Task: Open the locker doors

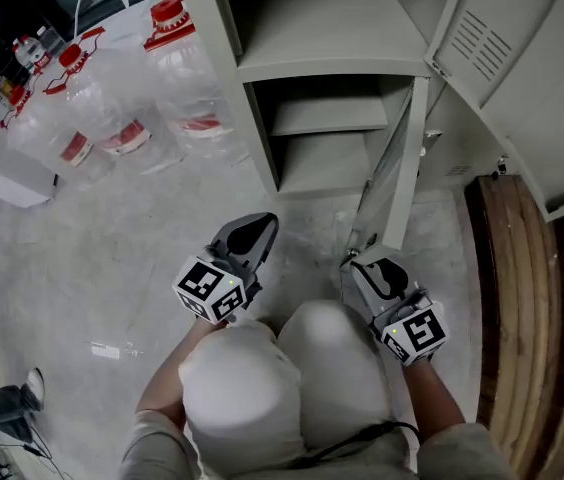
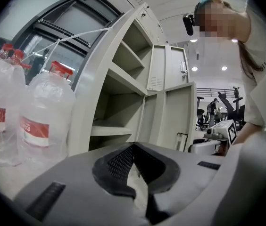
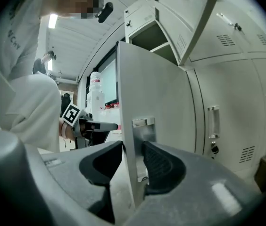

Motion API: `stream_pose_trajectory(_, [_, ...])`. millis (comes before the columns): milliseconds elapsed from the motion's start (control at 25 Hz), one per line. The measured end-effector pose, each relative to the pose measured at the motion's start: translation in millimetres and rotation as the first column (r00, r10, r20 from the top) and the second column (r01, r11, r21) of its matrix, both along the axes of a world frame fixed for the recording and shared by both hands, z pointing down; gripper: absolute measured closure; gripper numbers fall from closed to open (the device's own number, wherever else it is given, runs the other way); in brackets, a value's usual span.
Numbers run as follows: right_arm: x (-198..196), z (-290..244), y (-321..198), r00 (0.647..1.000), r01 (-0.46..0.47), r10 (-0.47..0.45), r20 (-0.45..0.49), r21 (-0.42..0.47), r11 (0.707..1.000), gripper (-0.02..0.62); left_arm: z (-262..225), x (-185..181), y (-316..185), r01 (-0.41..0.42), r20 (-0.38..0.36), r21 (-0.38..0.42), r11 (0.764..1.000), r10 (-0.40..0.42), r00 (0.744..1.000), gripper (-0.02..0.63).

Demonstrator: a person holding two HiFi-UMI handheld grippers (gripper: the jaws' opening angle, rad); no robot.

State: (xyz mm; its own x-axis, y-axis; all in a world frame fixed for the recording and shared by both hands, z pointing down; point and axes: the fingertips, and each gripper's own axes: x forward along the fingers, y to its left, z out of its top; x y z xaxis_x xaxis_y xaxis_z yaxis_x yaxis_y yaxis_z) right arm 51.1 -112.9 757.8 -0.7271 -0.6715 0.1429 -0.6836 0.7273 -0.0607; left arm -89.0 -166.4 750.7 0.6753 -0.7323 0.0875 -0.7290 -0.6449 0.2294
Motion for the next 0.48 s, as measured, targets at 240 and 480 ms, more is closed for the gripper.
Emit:
stream_pose_trajectory(240, [32.1, -0.1, 3.9, 0.999, -0.044, 0.044, -0.007, 0.015, 0.999, 0.453, -0.2, 21.9, -3.1, -0.049, 0.006, 0.008, 0.999, 0.049, 0.999, 0.607])
stream_pose_trajectory(480, [68.4, -0.8, 4.3, 0.994, -0.108, 0.108, -0.007, 0.029, 0.994, 0.451, 4.3, 23.1, -3.3, -0.042, 0.02, -0.003, 0.999, 0.042, 0.999, 0.607])
